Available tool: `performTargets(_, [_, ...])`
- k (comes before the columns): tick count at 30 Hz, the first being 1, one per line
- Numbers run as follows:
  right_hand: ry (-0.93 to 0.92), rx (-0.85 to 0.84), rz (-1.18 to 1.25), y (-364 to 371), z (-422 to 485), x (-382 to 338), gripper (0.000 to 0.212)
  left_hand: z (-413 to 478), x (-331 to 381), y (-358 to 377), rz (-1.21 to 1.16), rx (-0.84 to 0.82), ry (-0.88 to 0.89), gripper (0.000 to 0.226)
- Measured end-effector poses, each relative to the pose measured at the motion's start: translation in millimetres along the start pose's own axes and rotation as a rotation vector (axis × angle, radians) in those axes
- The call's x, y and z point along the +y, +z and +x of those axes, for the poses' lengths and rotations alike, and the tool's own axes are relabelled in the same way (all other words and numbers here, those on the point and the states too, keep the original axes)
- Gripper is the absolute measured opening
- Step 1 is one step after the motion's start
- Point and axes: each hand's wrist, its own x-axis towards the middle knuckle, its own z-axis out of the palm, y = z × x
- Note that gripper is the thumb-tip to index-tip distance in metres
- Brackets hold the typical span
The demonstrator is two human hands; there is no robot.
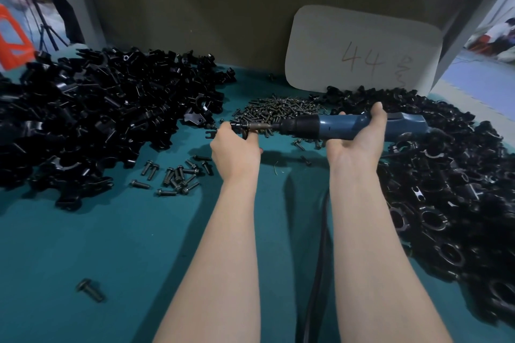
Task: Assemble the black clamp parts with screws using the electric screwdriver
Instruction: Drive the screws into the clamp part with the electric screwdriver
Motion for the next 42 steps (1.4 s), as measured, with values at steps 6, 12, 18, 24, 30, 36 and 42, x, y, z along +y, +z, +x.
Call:
performTargets(6, [-0.035, -0.032, 0.056, 5.0, -0.3, 0.2, 0.037, 1.8, 1.2, -1.6, 0.217, 0.023, 0.044, 0.021])
performTargets(12, [-0.132, -0.086, 0.015, 10.0, -3.7, 0.9, 0.026, 1.9, 1.8, 1.1, 0.287, 0.01, 0.053, 0.026])
performTargets(18, [-0.202, -0.111, 0.012, 14.2, -5.5, 5.4, 0.033, 2.6, 1.1, -0.5, 0.277, 0.014, 0.045, 0.03])
performTargets(24, [-0.236, -0.142, 0.02, 14.9, -6.7, 5.4, 0.046, 3.7, 0.9, 2.3, 0.3, 0.014, 0.045, 0.03])
performTargets(30, [-0.247, -0.146, 0.007, 14.6, -6.1, 7.3, 0.052, 5.6, -1.3, 4.0, 0.307, 0.008, 0.034, 0.03])
performTargets(36, [-0.238, -0.156, 0.002, 14.3, -5.9, 7.7, 0.047, 6.0, -1.0, 4.6, 0.306, 0.014, 0.04, 0.028])
performTargets(42, [-0.252, -0.162, -0.019, 15.3, -4.6, 8.7, 0.054, 6.5, -1.7, 4.5, 0.309, 0.015, 0.036, 0.029])
